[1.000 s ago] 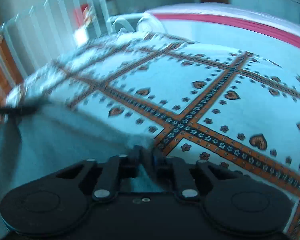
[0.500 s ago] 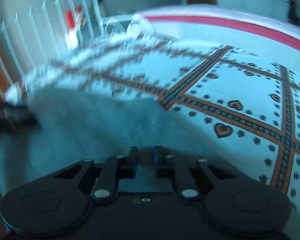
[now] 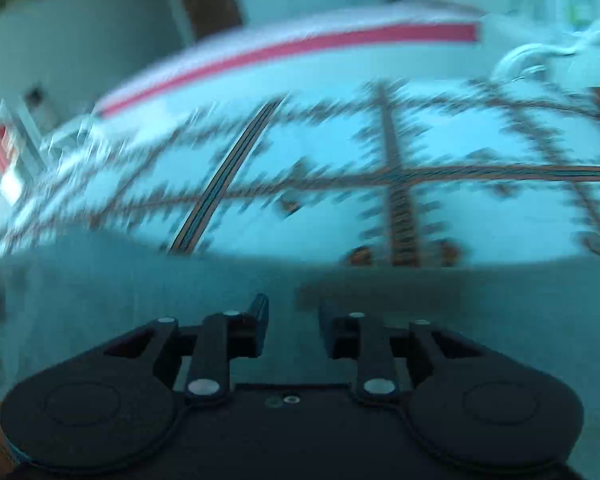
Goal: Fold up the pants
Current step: 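Fold the held edge over the sweatpants and open the left gripper, then open the right gripper and withdraw it from the sweatpants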
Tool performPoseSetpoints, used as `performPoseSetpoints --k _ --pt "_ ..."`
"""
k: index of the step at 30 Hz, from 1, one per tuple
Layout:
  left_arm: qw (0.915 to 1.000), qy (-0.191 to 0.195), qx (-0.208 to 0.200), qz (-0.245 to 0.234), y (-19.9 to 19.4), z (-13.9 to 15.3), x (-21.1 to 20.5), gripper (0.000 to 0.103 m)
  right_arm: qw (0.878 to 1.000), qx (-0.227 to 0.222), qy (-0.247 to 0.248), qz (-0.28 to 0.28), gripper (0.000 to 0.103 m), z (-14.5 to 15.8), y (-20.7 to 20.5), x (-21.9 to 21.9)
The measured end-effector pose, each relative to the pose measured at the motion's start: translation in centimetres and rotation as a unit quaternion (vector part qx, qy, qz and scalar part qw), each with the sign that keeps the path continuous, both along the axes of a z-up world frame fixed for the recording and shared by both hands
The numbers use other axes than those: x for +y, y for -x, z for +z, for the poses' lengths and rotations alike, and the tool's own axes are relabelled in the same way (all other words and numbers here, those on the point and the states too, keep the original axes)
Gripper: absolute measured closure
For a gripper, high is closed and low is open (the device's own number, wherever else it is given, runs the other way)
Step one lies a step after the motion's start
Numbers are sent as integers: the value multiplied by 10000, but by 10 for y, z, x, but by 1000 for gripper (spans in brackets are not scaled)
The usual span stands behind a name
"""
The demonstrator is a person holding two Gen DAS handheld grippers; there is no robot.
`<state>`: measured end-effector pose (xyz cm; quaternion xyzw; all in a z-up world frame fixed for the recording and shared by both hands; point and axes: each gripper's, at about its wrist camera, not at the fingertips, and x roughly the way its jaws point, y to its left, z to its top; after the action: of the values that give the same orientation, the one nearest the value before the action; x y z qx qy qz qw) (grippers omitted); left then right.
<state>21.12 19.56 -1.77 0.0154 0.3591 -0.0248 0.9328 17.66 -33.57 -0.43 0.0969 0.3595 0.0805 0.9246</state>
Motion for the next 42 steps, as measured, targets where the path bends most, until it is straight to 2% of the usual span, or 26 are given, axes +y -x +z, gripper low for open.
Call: performPoseSetpoints --k 2,5,7,8,9,10,12,13,15,16,19,21,23,26,27,30,33,35,36,42 --pt "9992 298 -80 -259 9 8 -15 14 9996 -246 -98 50 83 10 21 -12" --pt "9979 -10 66 -651 18 3 -53 14 9985 -263 25 473 83 9 36 6" --pt "9958 -319 383 -769 21 -12 -70 14 9974 -184 6 700 83 3 46 18" --pt "9932 -551 699 -755 20 -24 -73 12 9974 -62 130 710 83 -4 50 25" --pt "9935 -562 690 -713 22 -27 -70 5 9968 224 361 678 83 -14 53 30" --pt "9946 -508 714 -557 22 -24 -65 4 9945 490 589 719 83 -24 57 33" --pt "9970 -421 643 -2 25 -17 -49 4 9929 225 772 875 84 -18 72 32" --pt "9985 -239 496 19 30 -11 -44 4 9941 172 705 809 83 -11 76 29" --pt "9996 182 171 -125 40 0 -45 4 9977 -81 173 652 80 1 91 14" --pt "9995 262 69 -141 44 3 -49 4 9983 -37 -38 582 81 2 96 8" --pt "9996 219 99 -112 46 0 -63 4 9969 297 -692 244 80 -9 104 -12" --pt "9992 293 117 -255 42 -1 -70 4 9947 411 -944 74 80 -13 104 -21" --pt "9991 130 160 -381 41 -3 -81 4 9929 399 -1114 -76 79 -16 102 -28" --pt "9956 -461 717 -400 30 -21 -98 4 9910 411 -1079 -679 83 -19 102 -48" --pt "9962 -412 661 -397 30 -20 -98 4 9887 279 -1142 -931 80 -17 106 -58" --pt "9979 -234 541 -270 28 -14 -92 4 9737 -140 -1519 -1692 79 -8 122 -98" --pt "9975 -120 689 -138 24 -18 -88 4 9449 -143 -2039 -2556 83 -15 138 -144" --pt "9973 -139 697 -171 21 -19 -91 4 9226 -122 -2489 -2946 83 -24 146 -165" --pt "9973 -156 699 -188 20 -20 -93 4 9156 -102 -2613 -3053 83 -27 147 -172" --pt "9971 -182 682 -274 20 -22 -101 4 9120 114 -2506 -3244 83 -40 141 -176"
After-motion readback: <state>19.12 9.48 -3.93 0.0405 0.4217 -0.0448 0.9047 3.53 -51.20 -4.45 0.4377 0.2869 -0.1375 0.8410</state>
